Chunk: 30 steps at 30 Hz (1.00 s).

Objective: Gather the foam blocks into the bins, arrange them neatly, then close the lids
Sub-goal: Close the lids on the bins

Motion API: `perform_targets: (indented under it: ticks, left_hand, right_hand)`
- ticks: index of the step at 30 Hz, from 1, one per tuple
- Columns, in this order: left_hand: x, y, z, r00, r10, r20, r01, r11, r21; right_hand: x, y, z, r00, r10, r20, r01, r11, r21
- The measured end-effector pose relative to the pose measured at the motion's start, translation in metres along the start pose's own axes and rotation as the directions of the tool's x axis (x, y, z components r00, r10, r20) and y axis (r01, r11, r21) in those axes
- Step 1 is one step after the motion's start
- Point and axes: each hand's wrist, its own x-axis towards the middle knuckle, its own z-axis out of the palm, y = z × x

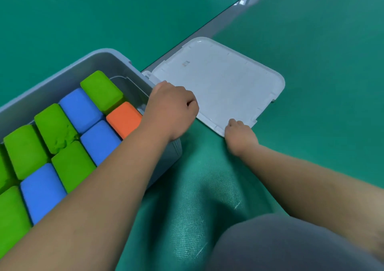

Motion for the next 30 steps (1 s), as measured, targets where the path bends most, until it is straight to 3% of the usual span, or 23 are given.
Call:
perform_targets:
  ticks: [3,9,14,17,20,25,30]
  left_hand:
    - [0.0,-0.003,0.0,1.0,-0.018,0.005,0.019,1.0,-0.015]
    - [-0.006,-0.002,0.0,0.994,-0.071,-0.079,0.07,0.997,-0.012]
    - [-0.017,-0.022,-0.005,0.97,-0.185,-0.155,0.164,0.976,-0.142]
    - [-0.027,-0.039,-0.023,0.972,-0.188,-0.143,0.165,0.973,-0.159]
    - [-0.033,-0.069,-0.064,0.937,-0.293,-0.192,0.252,0.944,-0.215]
    - [-0.06,-0.127,-0.163,0.8,-0.481,-0.359,0.38,0.869,-0.317]
    - [-0.133,-0.188,-0.261,0.52,-0.604,-0.604,0.485,0.791,-0.373]
  right_hand:
    - [0.001,0.002,-0.004,0.998,0.003,-0.059,-0.001,1.0,0.028]
    - [0.002,-0.003,-0.044,0.926,0.068,-0.372,-0.018,0.991,0.136]
    - [0.005,-0.01,-0.156,0.772,0.179,-0.61,-0.014,0.964,0.266]
    - [-0.003,-0.021,-0.227,0.678,0.294,-0.674,0.055,0.894,0.446]
    - [-0.017,-0.045,-0.285,0.599,0.342,-0.724,0.178,0.824,0.537]
    - [-0.043,-0.121,-0.343,0.5,0.144,-0.854,0.45,0.8,0.398]
    - [-0.073,-0.207,-0.385,0.364,-0.018,-0.931,0.688,0.679,0.256]
